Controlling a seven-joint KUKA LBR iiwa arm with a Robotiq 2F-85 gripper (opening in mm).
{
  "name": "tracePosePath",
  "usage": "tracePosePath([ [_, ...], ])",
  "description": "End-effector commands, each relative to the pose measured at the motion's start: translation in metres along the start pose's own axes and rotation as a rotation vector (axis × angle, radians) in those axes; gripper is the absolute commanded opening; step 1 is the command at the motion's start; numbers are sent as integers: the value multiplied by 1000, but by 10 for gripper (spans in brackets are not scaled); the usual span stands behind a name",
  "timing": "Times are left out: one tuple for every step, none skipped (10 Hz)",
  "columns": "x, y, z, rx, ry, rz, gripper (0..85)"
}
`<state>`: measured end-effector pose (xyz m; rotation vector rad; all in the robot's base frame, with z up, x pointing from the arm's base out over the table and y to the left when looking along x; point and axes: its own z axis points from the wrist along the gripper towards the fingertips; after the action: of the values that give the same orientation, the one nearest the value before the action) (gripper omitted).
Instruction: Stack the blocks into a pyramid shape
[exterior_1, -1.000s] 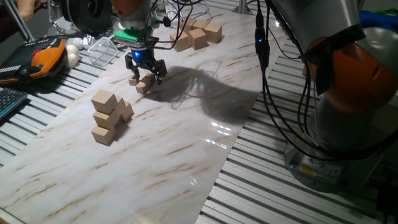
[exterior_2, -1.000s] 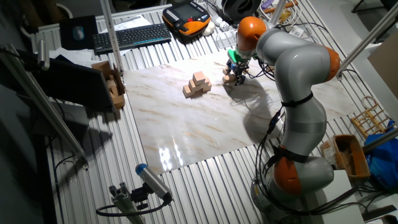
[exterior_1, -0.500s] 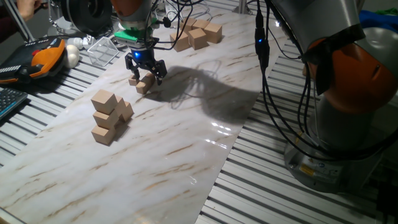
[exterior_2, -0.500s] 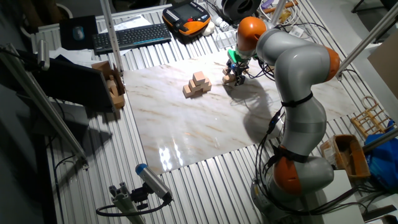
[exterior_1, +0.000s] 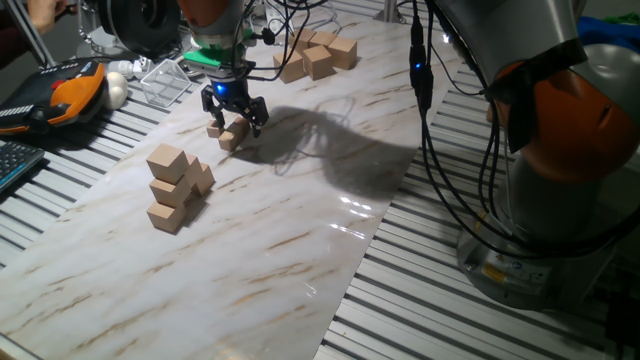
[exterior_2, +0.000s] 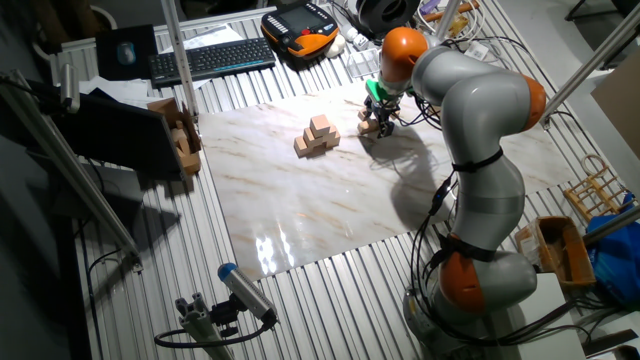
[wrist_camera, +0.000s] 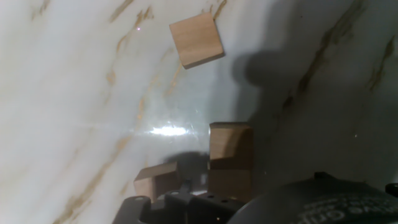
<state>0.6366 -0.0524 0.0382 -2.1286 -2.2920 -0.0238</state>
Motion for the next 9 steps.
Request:
tracePosePath([
  [0, 0, -2, 0, -3, 0, 850],
  [0, 0, -1, 0, -5, 0, 850],
  [0, 1, 0, 0, -3, 0, 850],
  [0, 0, 1, 2, 0, 0, 850],
  [0, 0, 1, 3, 0, 0, 850],
  [0, 0, 1, 3, 0, 0, 850],
  [0, 0, 1, 5, -2, 0, 850],
  [0, -1, 2, 5, 0, 1, 850],
  [0, -1, 2, 5, 0, 1, 850],
])
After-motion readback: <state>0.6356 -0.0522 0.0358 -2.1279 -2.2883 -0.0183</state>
